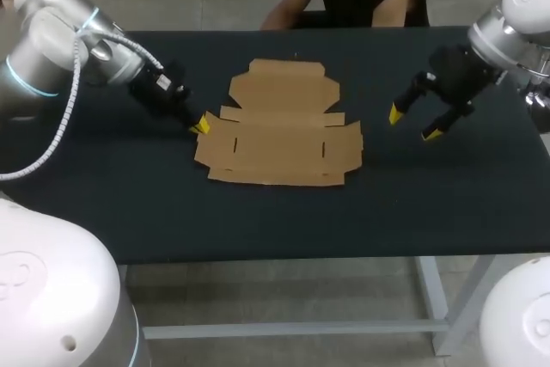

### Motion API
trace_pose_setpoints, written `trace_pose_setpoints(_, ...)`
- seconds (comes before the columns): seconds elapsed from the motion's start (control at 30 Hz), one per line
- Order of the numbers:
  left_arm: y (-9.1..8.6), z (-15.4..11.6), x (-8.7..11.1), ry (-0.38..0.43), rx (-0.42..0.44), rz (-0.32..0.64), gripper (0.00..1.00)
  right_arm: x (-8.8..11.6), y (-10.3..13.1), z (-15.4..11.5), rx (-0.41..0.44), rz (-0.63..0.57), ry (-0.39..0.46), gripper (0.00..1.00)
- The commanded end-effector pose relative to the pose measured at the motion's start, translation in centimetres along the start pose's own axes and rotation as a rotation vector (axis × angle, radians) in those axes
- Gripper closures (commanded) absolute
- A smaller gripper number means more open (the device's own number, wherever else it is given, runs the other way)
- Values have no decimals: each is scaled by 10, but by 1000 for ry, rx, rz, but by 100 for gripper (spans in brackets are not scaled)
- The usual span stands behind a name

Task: Assemble the packaging by folding the flat box into shape, placing the metal phone stand inside, and closing the box properly

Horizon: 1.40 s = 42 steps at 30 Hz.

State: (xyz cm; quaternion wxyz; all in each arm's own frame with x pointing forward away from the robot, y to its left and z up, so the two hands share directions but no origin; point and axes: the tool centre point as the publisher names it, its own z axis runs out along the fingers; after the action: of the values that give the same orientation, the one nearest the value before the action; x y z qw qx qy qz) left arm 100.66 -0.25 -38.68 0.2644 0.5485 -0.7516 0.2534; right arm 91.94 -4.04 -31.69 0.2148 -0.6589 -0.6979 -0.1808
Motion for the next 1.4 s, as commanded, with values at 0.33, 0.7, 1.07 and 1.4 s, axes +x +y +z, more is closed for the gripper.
trace_pose_setpoints(0.33, 42, -5, 17, 49, 156, -82, 100, -4, -6, 0, 4, -1, 17, 0)
trace_pose_setpoints(0.7, 62, -2, 22, 106, 139, -110, 100, -4, -7, 0, 4, -11, 27, 0)
trace_pose_setpoints(1.07, 66, 5, 19, 150, 63, -74, 100, -3, -8, 0, 8, -16, 27, 0)
trace_pose_setpoints(1.4, 75, 6, 21, 152, 70, -75, 100, -1, -8, 1, 11, -14, 25, 0)
